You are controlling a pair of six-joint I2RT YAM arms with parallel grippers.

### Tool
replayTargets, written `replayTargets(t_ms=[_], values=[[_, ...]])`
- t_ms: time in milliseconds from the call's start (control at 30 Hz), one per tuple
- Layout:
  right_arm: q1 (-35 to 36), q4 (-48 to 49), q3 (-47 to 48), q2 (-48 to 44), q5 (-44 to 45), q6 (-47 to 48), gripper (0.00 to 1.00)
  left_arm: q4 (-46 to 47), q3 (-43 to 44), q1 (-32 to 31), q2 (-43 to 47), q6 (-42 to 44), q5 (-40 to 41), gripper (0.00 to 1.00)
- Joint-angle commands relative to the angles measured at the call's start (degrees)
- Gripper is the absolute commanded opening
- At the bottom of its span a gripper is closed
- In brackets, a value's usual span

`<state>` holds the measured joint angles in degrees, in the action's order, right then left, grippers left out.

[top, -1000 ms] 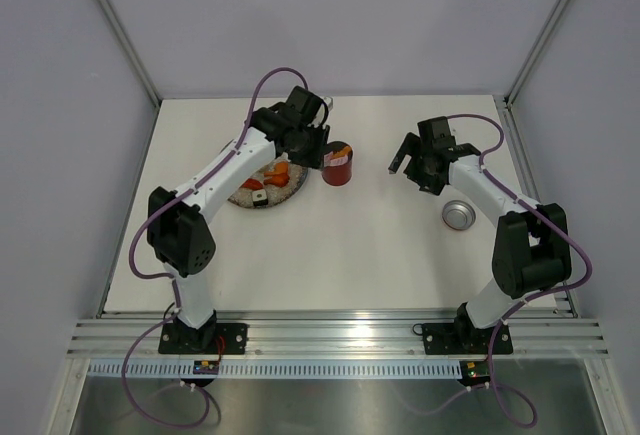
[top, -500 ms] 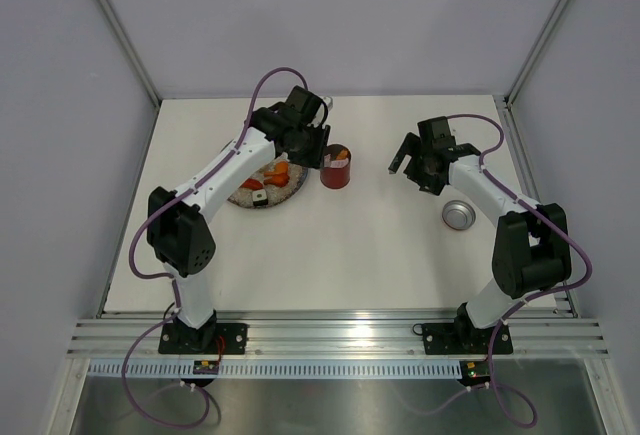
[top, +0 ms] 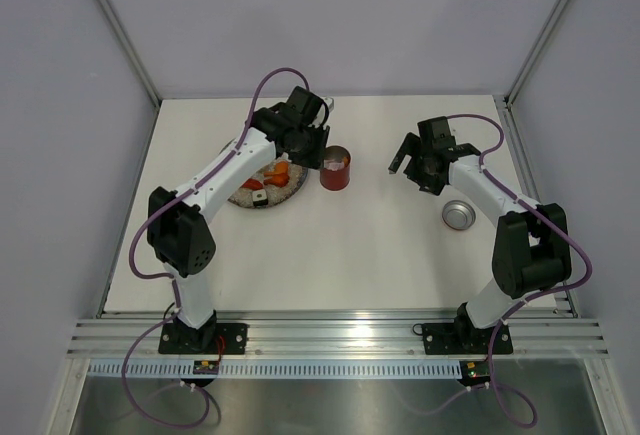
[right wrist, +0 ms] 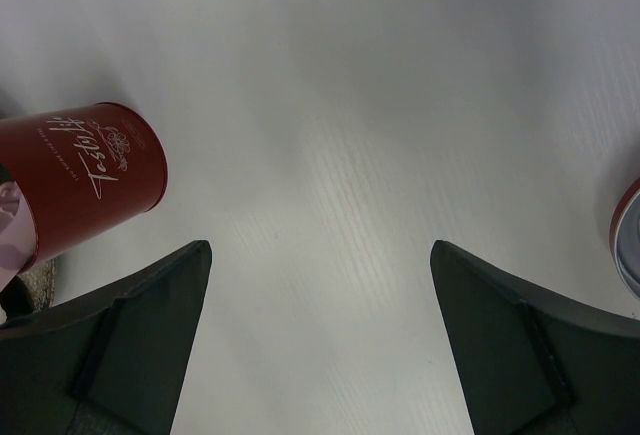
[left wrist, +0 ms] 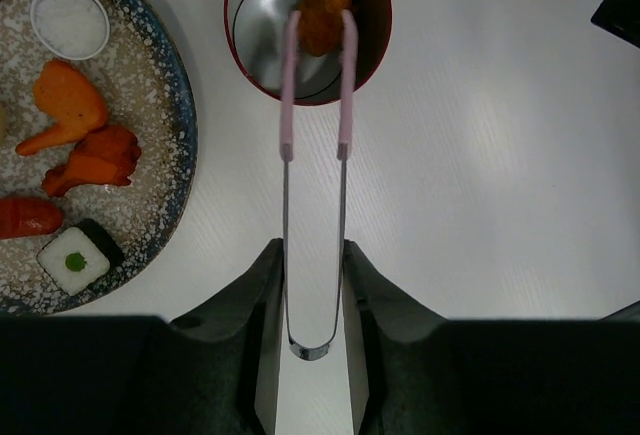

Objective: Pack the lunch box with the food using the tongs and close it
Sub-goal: Place the fake food in the packing box.

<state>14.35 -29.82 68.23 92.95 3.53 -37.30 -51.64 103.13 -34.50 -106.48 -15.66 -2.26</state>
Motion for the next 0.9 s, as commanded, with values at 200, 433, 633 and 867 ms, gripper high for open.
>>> replayTargets(t_ms=[200,433,633,867], values=[[0.2,0.5,0.7,0.2,0.2,0.5,0.99,0.3,3.2,-0.9,2.9,1.4,0.7,0.04],[0.2,0.3,1.2,0.2,0.0,0.6,0.99,2.4,2.6,-1.3,5.9,1.9,1.9,0.00],[0.2,0.4,0.9,0.0,0.0,0.6,0.99,3.8,0.7,-1.3,8.0,2.3,2.0,0.00],[0.2,0.6,0.4,0.0,0.0,0.3,1.00,2.7,0.5,-1.3,6.8,2.0,2.1,0.00]])
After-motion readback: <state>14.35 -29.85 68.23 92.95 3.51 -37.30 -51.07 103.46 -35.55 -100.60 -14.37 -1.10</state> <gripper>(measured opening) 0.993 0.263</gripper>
